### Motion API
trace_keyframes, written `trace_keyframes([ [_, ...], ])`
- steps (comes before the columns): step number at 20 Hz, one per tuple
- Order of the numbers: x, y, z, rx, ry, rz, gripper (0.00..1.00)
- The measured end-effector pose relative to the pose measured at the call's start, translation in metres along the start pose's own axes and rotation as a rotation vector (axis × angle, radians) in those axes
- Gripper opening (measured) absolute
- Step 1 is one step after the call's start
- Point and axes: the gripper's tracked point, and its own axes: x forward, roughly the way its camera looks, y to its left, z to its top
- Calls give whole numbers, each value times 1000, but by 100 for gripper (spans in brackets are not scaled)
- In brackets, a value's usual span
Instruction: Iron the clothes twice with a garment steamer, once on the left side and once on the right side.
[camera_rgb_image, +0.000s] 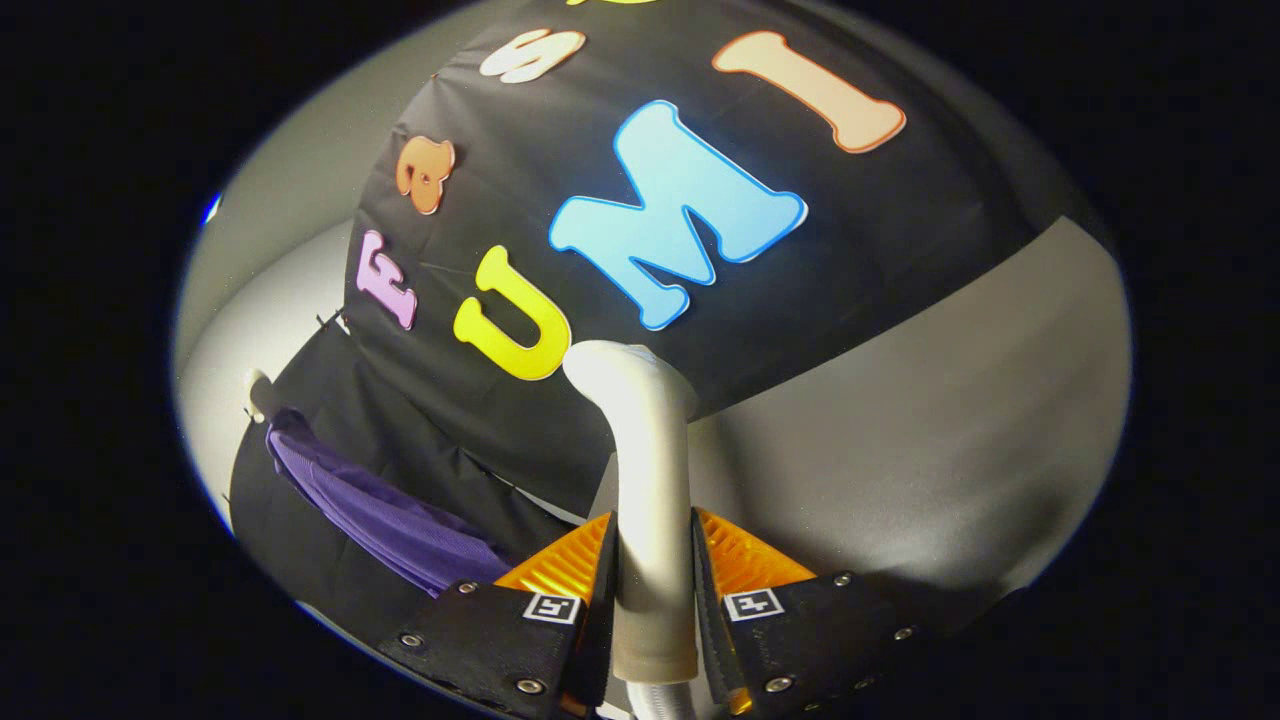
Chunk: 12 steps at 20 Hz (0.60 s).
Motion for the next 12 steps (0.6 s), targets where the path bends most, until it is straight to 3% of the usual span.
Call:
trace_keyframes([
  [7, -53, 50, -50, -101, -141, -63, 38],
  [12, -102, 117, -91, -189, -275, -69, 38],
])
